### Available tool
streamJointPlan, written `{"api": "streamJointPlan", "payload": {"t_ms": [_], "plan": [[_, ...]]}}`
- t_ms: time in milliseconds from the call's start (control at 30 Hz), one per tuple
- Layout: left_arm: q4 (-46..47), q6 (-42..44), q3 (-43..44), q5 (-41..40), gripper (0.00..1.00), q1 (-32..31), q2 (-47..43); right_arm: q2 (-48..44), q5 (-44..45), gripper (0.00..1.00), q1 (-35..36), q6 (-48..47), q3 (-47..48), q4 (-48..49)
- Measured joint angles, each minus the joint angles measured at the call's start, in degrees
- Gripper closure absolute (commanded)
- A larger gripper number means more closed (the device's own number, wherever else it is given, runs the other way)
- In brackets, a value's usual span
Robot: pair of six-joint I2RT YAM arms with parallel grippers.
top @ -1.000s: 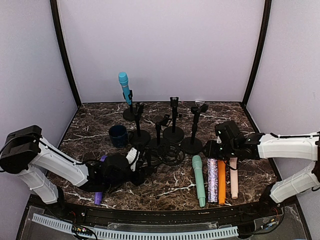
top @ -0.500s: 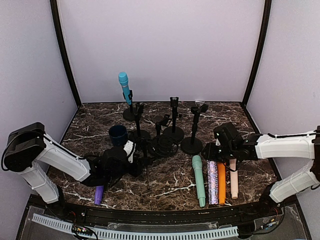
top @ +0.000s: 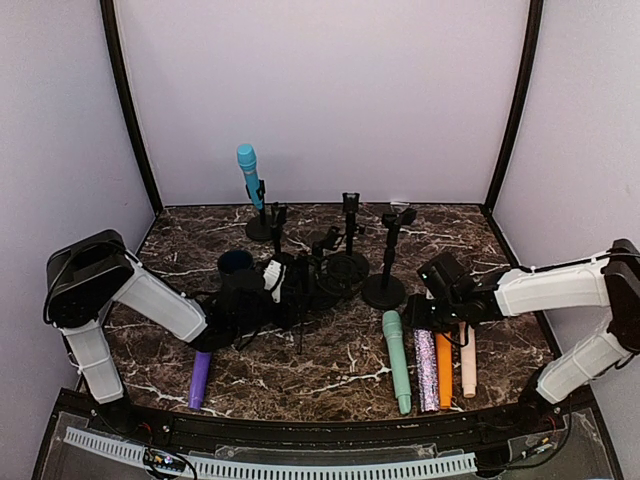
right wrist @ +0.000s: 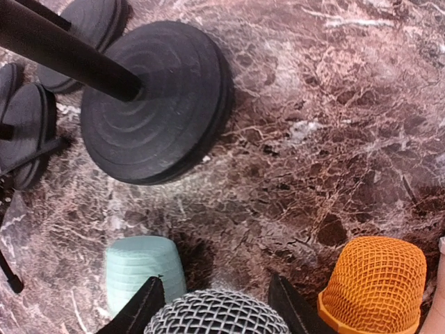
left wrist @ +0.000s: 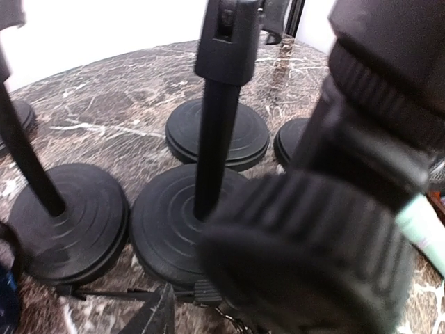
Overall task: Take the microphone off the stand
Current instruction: Move the microphone stand to the center of the board, then place the microphone at the center of the board.
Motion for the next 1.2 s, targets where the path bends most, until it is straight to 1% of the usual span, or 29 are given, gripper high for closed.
{"api": "streamJointPlan", "payload": {"t_ms": [133,200,267,300,400,567,700,867,967,1067,1200], "plan": [[1.0,0.3,2.4,2.3,0.51,1.1,2.5,2.3,0.1,0.35,0.0,-0.6,0.2,-0.2],[1.2,0.5,3.1,3.0,0.49,1.5,3.1,3.2,0.0,0.32,0.0,-0.8,0.6,-0.2],[1.1,1.0,3.3,3.5,0.42,1.8,3.2,3.5,-0.1,0.30,0.0,-0.8,0.8,-0.2],[1.1,1.3,3.3,3.7,0.36,1.9,3.2,3.5,-0.1,0.28,0.0,-0.7,0.9,-0.1],[0.4,1.9,3.2,3.9,0.26,2.4,2.7,3.5,-0.2,0.23,0.0,-0.9,1.1,0.1],[-1.9,2.9,0.6,4.5,0.23,2.8,-0.9,2.8,-0.2,0.13,0.0,-1.2,1.6,0.0],[-4.1,3.3,-2.2,5.6,0.22,2.9,-6.9,0.4,-0.1,0.11,0.0,-1.7,1.7,-0.1],[-7.8,3.3,-4.0,6.1,0.22,2.9,-17.5,-3.4,0.1,0.09,0.0,-1.9,2.1,-0.9],[-12.0,2.9,-4.3,4.7,0.19,2.9,-25.1,-6.0,0.3,0.08,0.0,-2.1,2.2,-1.6],[-17.6,2.4,-4.2,1.4,0.18,3.1,-32.5,-9.1,0.6,0.07,0.0,-2.5,2.3,-2.2],[-26.6,1.4,-2.5,-1.4,0.15,5.4,-38.2,-12.5,1.3,0.04,0.0,-3.0,2.3,-2.5]]}}
